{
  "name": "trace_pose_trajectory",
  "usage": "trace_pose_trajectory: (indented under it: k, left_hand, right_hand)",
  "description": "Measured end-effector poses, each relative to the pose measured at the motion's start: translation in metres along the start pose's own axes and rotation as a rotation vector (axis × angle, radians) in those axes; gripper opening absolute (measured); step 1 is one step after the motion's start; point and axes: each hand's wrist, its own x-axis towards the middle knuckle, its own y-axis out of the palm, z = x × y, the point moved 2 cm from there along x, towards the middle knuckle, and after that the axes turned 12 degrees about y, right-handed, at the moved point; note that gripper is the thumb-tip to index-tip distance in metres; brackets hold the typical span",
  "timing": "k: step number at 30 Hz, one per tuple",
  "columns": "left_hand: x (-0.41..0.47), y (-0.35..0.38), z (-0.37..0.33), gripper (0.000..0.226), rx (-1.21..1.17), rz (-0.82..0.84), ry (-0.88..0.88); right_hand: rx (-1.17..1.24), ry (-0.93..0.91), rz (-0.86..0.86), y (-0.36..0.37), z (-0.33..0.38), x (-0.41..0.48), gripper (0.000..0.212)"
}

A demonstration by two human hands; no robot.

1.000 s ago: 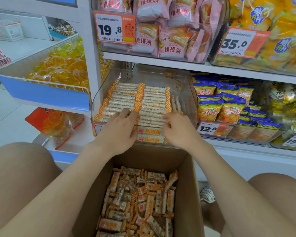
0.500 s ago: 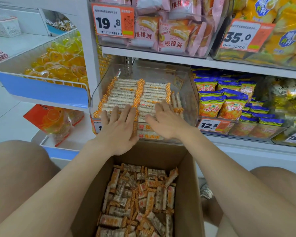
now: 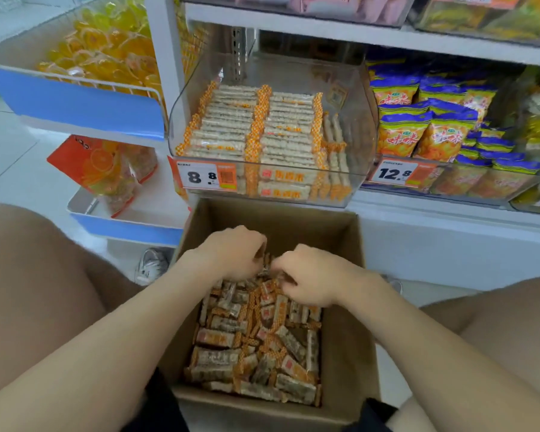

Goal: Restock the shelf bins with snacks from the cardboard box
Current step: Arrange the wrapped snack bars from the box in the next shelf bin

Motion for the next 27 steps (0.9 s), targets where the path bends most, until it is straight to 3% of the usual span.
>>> trace_pose_trajectory:
  k: [2,9,14,19,24,27]
  left_hand:
    - [0.007,0.036,0.02,0.03,-0.06,0.22,-0.089]
    - [0.011,0.15,0.077,0.009,-0.2,0.389,-0.257]
    - [0.018,0.205,0.071,0.016,-0.356,0.537,-0.235]
    - [0.005,0.24,0.071,0.033,-0.434,0.731,-0.253]
    - [-0.009,0.254,0.075,0.042,-0.37,0.793,-0.257]
    - [-0.01,0.253,0.075,0.042,-0.35,0.78,-0.276]
  right_hand:
    - [0.001,0.073,0.098,0.031,-0.008,0.018,0.029]
    - [0.171,0.28,0.284,0.122,-0.045,0.068,0.025]
    - [0.311,0.341,0.479,0.188,-0.048,0.086,0.019]
    - [0.272,0.309,0.631,0.242,-0.026,0.082,0.049]
    - [0.221,0.299,0.637,0.253,-0.021,0.075,0.047]
    - [0.387,0.4,0.588,0.243,-0.026,0.078,0.044]
